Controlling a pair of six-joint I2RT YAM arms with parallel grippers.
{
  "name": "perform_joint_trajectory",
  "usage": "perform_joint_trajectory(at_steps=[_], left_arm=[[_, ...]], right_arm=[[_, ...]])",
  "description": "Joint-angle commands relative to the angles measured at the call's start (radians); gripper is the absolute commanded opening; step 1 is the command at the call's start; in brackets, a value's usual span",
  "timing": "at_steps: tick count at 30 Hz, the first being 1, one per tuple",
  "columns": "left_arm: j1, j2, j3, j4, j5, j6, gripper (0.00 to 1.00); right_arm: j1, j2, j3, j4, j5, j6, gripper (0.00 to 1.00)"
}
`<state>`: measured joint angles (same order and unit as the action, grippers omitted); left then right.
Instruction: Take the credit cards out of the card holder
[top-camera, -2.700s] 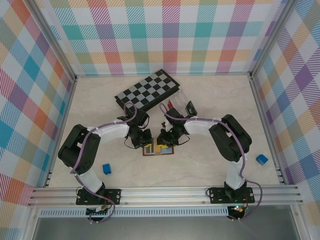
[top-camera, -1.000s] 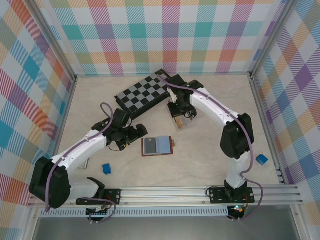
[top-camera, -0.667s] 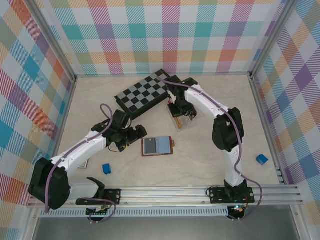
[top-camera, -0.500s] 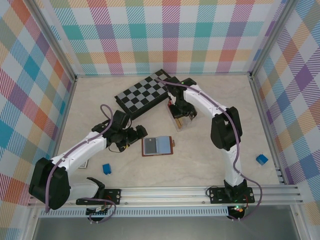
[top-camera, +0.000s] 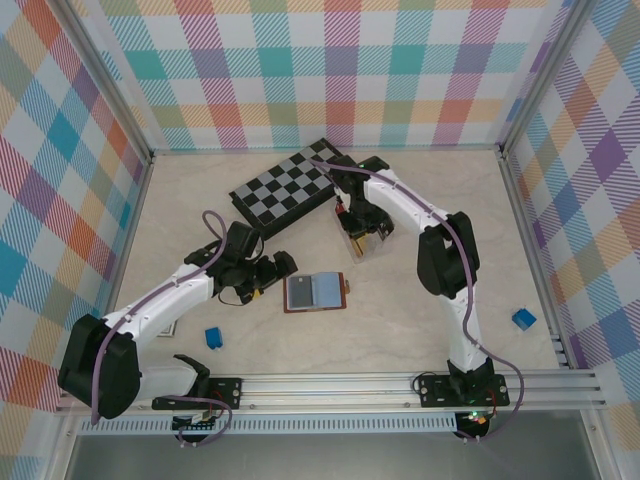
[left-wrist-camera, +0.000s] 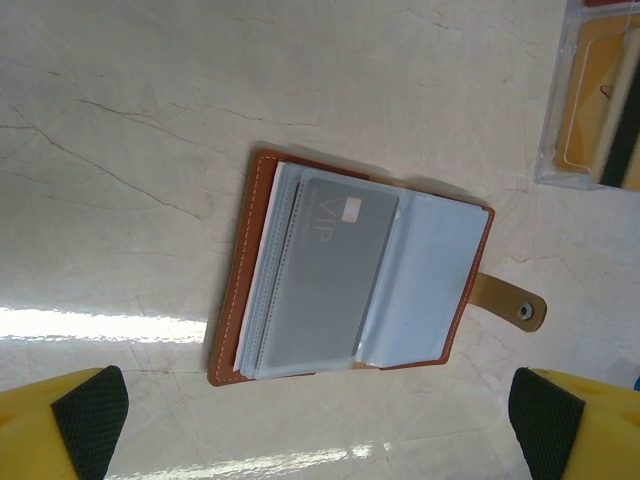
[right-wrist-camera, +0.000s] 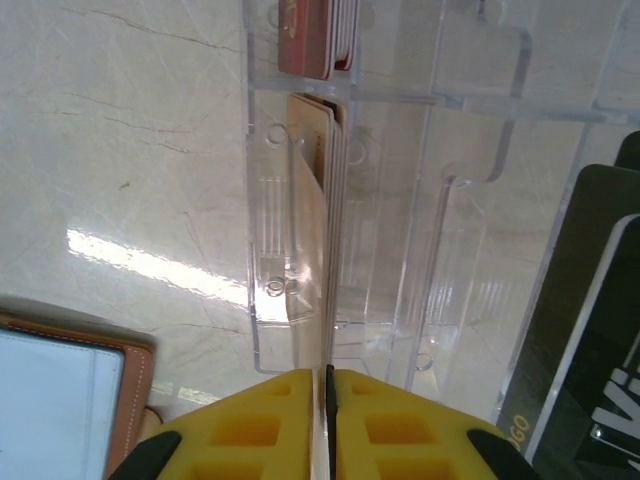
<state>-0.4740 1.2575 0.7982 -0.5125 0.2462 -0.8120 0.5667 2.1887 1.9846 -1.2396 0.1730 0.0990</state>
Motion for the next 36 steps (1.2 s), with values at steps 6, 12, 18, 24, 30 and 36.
perform_joint_trajectory(at_steps=[6,12,18,24,30,36], left_arm=[[0.012,-0.003,-0.018,0.017,0.016,0.001,1.00],[0.013,-0.004,-0.016,0.005,0.006,0.003,1.00],[0.001,0.032,-0.005,0.002,0.020,-0.025,1.00],[-0.019,0.080,0.008,0.021,0.037,-0.048,0.98],[-0.042,0.141,0.044,0.031,0.044,-0.056,0.90],[-0.043,0.179,0.085,-0.014,0.037,-0.023,0.78]], right_arm=[[-0.007,0.011,0.048,-0.046,0.029,-0.006,0.19],[-0.007,-0.113,0.037,-0.038,-0.003,0.064,0.30],[0.016,-0.354,-0.183,0.058,-0.186,0.147,0.37],[0.074,-0.536,-0.462,0.218,-0.313,0.278,0.46],[0.144,-0.573,-0.634,0.390,-0.394,0.368,0.50],[0.239,-0.459,-0.615,0.433,-0.349,0.410,0.49]])
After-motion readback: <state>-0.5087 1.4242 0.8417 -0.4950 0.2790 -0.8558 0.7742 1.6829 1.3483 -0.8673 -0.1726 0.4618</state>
